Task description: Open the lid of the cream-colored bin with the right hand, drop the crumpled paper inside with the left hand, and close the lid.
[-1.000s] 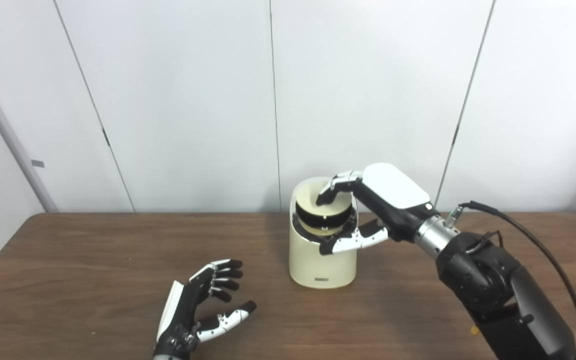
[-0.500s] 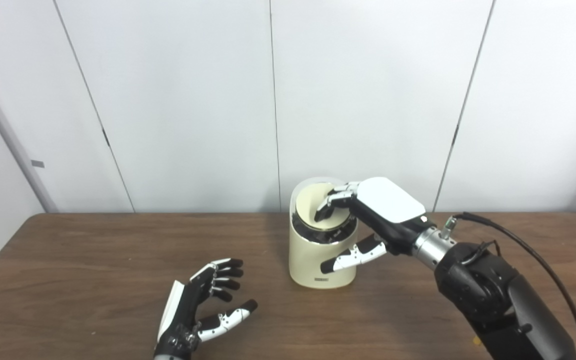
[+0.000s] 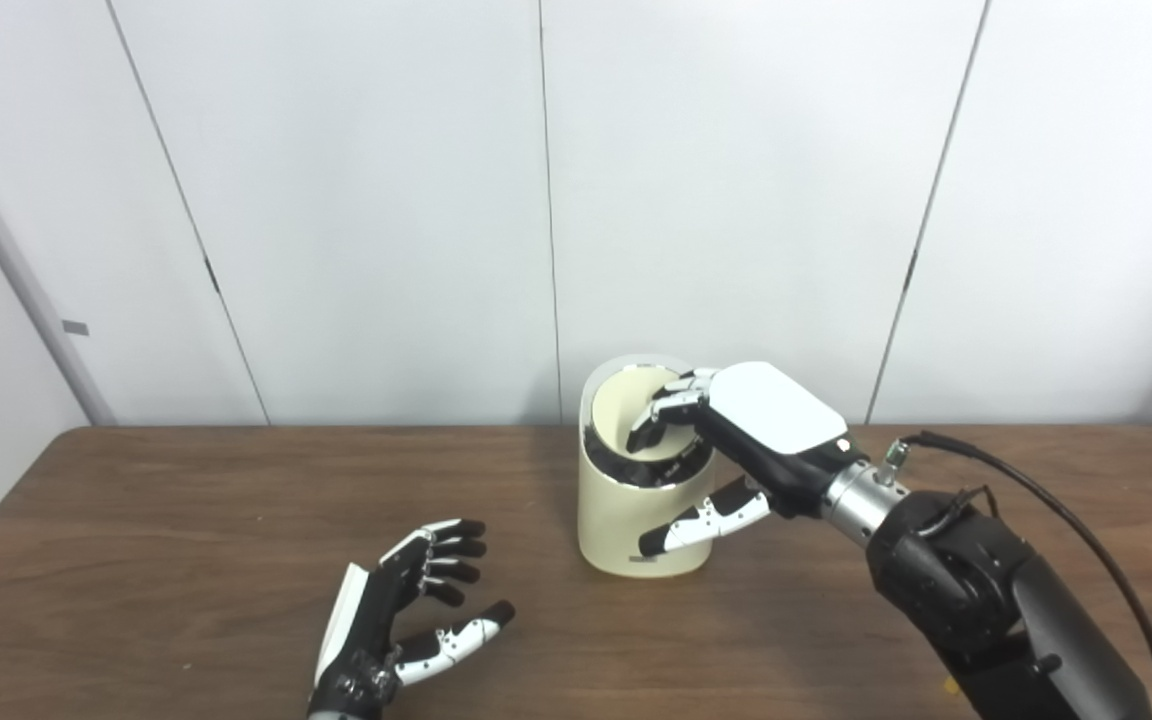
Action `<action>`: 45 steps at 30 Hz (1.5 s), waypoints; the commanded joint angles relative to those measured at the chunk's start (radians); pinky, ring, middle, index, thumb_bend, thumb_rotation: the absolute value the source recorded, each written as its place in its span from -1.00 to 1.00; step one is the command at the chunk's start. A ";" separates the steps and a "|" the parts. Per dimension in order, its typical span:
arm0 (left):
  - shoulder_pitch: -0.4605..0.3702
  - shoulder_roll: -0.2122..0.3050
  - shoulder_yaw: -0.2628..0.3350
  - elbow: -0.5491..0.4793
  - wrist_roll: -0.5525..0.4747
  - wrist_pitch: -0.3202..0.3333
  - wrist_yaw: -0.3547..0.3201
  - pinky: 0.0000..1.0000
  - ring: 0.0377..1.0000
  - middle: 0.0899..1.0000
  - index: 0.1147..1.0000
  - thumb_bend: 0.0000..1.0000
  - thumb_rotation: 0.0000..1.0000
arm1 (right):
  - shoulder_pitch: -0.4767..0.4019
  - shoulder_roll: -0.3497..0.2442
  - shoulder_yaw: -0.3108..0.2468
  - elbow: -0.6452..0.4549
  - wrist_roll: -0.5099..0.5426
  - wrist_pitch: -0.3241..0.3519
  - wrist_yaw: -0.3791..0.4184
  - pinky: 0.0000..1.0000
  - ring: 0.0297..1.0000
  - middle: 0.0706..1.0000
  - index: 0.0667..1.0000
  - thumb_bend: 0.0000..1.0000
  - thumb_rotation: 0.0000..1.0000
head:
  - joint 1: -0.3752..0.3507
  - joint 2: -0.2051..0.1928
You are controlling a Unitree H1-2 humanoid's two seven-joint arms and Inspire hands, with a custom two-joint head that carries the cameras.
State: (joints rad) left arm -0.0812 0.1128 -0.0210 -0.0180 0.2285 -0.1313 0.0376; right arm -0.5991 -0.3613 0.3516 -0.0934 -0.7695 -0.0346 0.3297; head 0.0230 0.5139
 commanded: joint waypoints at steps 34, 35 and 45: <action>-0.020 0.000 0.003 -0.053 -0.004 -0.004 0.003 0.09 0.24 0.34 0.39 0.34 -0.77 | -0.016 -0.052 0.079 -0.009 -0.091 0.005 0.108 0.90 0.69 0.30 0.27 0.45 0.24 | 0.010 0.009; -0.021 0.000 0.004 -0.052 -0.006 -0.005 0.002 0.09 0.24 0.34 0.39 0.34 -0.78 | -0.015 -0.050 0.070 -0.011 -0.075 0.007 0.105 0.89 0.68 0.30 0.27 0.44 0.21 | 0.010 0.009; -0.026 0.002 0.005 -0.052 -0.006 -0.002 0.001 0.10 0.24 0.34 0.38 0.34 -0.78 | -0.023 -0.017 -0.062 -0.071 0.097 0.111 0.107 0.81 0.69 0.33 0.30 0.33 0.23 | 0.006 0.007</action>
State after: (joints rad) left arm -0.0797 0.1117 -0.0206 -0.0415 0.2275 -0.1153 0.0339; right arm -0.6037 -0.3723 0.3155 -0.1322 -0.6896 0.0566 0.4399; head 0.0291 0.5200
